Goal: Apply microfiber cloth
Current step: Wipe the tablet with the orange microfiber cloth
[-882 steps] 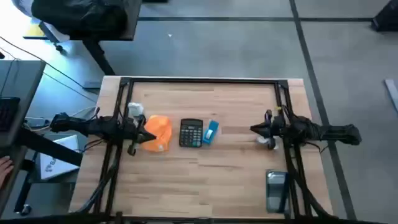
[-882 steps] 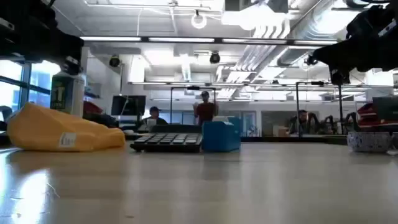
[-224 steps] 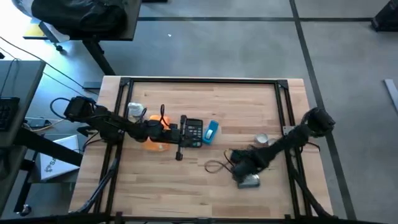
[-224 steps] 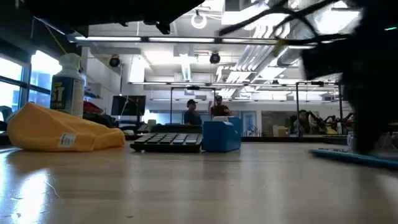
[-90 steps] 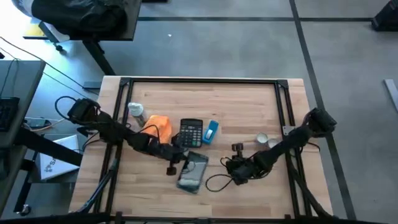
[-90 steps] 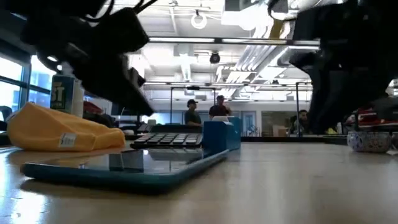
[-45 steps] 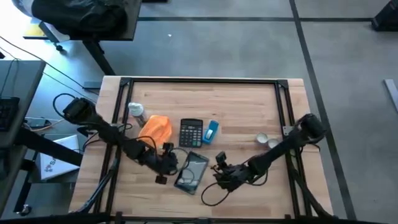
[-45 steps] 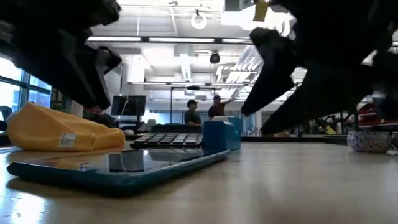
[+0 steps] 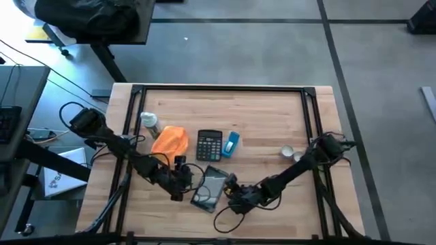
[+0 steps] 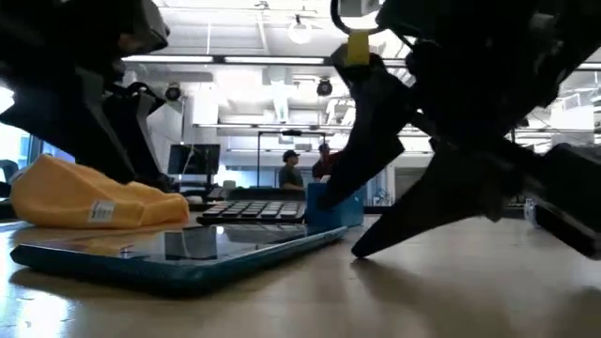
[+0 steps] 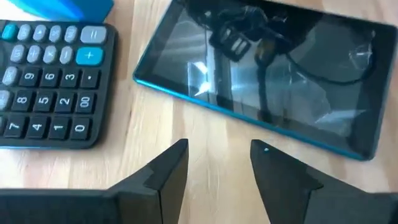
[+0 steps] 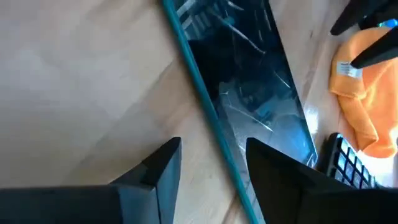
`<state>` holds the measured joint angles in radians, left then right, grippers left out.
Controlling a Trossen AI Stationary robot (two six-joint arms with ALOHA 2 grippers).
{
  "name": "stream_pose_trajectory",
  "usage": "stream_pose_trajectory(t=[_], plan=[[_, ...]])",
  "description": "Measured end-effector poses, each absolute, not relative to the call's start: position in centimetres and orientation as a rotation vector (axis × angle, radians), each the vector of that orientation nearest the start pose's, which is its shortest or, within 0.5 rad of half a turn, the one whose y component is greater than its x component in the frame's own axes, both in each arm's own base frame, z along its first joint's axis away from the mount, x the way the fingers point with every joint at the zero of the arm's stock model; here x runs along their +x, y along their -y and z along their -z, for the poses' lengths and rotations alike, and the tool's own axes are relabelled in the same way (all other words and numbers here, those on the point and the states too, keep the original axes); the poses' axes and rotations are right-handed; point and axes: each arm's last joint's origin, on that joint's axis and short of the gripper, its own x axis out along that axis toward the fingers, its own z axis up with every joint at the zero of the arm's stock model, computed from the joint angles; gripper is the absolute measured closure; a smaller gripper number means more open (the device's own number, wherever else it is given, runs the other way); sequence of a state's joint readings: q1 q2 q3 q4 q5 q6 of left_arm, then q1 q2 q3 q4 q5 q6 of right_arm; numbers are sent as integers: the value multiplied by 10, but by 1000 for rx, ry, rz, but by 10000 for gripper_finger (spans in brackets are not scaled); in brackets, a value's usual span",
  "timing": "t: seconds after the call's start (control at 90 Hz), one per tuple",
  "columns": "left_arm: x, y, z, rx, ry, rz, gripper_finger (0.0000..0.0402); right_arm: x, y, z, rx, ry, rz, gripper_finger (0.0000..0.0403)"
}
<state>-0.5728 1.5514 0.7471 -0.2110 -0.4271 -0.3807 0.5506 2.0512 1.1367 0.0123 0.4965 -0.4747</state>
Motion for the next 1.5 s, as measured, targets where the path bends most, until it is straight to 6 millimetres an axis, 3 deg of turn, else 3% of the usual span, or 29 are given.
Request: stream_pose_trajectory(t=[0.489, 0.778, 1.033, 1.344, 1.5], plan=[[258, 152, -104, 169, -901, -55, 245, 355, -182, -107, -952, -768, -245, 251], [262, 153, -102, 218, -866, -44, 245, 358, -178, -108, -1154, -749, -332, 251], [263, 152, -102, 211, -858, -54, 245, 359, -181, -110, -1326, -714, -274, 251], [268, 148, -104, 254, -829, -53, 245, 366, -175, -114, -1328, -683, -229, 253], [271, 143, -104, 254, -830, -64, 245, 370, -176, -120, -1375, -625, -229, 273]])
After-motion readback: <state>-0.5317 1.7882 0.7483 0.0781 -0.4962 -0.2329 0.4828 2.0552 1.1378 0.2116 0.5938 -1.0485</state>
